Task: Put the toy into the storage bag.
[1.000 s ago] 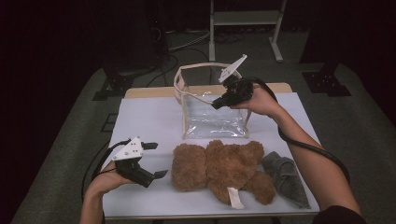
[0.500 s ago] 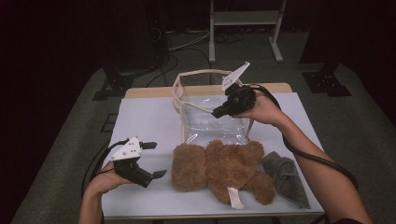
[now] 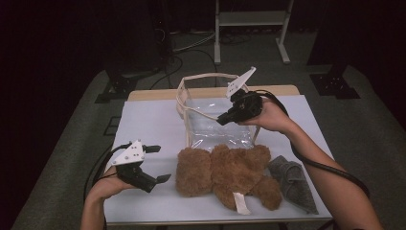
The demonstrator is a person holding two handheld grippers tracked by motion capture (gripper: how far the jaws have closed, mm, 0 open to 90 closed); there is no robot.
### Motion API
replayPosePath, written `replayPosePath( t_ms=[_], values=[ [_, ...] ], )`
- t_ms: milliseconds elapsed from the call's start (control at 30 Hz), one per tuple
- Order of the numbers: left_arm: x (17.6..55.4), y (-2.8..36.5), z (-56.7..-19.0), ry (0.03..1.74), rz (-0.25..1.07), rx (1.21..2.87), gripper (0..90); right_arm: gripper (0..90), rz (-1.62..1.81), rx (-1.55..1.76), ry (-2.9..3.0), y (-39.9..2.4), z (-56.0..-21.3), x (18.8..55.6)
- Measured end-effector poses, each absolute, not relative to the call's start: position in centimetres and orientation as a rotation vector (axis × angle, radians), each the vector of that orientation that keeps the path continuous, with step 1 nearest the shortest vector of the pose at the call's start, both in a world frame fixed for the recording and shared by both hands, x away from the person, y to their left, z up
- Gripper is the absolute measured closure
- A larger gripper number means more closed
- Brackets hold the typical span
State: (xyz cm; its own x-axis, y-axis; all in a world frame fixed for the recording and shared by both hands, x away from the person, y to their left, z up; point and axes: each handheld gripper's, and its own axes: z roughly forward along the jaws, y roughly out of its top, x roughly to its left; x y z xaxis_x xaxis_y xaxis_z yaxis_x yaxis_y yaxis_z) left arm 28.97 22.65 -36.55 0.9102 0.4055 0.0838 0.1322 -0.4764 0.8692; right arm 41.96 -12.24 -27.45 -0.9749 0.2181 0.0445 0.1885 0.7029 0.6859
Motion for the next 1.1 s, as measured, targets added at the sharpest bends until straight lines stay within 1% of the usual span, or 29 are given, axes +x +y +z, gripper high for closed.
replayPosePath(
  t_ms=[100, 133, 167, 233, 300, 333, 367, 400, 433, 467, 500, 667, 733, 767, 867, 1067, 1100],
  values=[
    [29.0, 22.7, -36.6, 0.386, 0.339, 2.067, 3.1, 86.1, 1.148, 0.357, 2.845, -12.3, -27.5, 42.0],
    [29.0, 22.7, -36.7, 0.383, 0.339, 2.072, 3.1, 79.2, 1.186, 0.377, 2.834, -12.6, -27.4, 42.1],
    [29.0, 22.7, -36.7, 0.383, 0.339, 2.072, 3.1, 79.2, 1.186, 0.377, 2.834, -12.6, -27.4, 42.1],
    [29.0, 22.7, -36.7, 0.383, 0.34, 2.073, 3.1, 70.4, 1.206, 0.39, 2.804, -12.9, -27.1, 42.0],
    [29.0, 22.7, -36.7, 0.386, 0.34, 2.074, 3.1, 63.8, 1.24, 0.392, 2.79, -13.2, -26.8, 41.9],
    [29.0, 22.7, -36.7, 0.387, 0.34, 2.074, 3.1, 58.3, 1.241, 0.377, 2.773, -13.4, -26.4, 41.6],
    [29.0, 22.7, -36.8, 0.386, 0.344, 2.076, 3.1, 56.0, 1.246, 0.369, 2.768, -13.5, -26.3, 41.5],
    [29.0, 22.8, -36.8, 0.386, 0.346, 2.082, 3.1, 49.8, 1.275, 0.359, 2.764, -13.7, -25.9, 41.1],
    [29.0, 22.8, -36.8, 0.386, 0.346, 2.082, 3.1, 49.8, 1.275, 0.359, 2.764, -13.7, -25.9, 41.1],
    [29.0, 22.8, -36.8, 0.385, 0.346, 2.085, 3.1, 47.8, 1.279, 0.354, 2.757, -13.7, -25.7, 40.9],
    [29.0, 22.8, -36.9, 0.384, 0.345, 2.086, 3.1, 42.7, 1.297, 0.329, 2.748, -13.9, -25.4, 40.2],
    [29.0, 22.7, -37.0, 0.39, 0.338, 2.08, 3.1, 35.8, 1.35, 0.268, 2.746, -14.2, -25.1, 38.2],
    [29.0, 22.8, -37.0, 0.389, 0.337, 2.084, 3.1, 35.1, 1.346, 0.252, 2.749, -14.2, -25.2, 37.8],
    [29.0, 22.8, -37.0, 0.389, 0.338, 2.085, 3.1, 33.0, 1.352, 0.228, 2.757, -14.2, -25.7, 36.7],
    [28.9, 22.7, -36.9, 0.389, 0.336, 2.083, 3.1, 31.3, 1.34, 0.211, 2.79, -13.9, -26.8, 35.7],
    [28.9, 22.6, -37.0, 0.386, 0.332, 2.086, 3.1, 28.6, 1.259, 0.18, 2.874, -12.9, -29.9, 34.4],
    [28.9, 22.6, -37.0, 0.386, 0.332, 2.086, 3.1, 28.6, 1.259, 0.18, 2.874, -12.9, -29.9, 34.4]
  ],
)
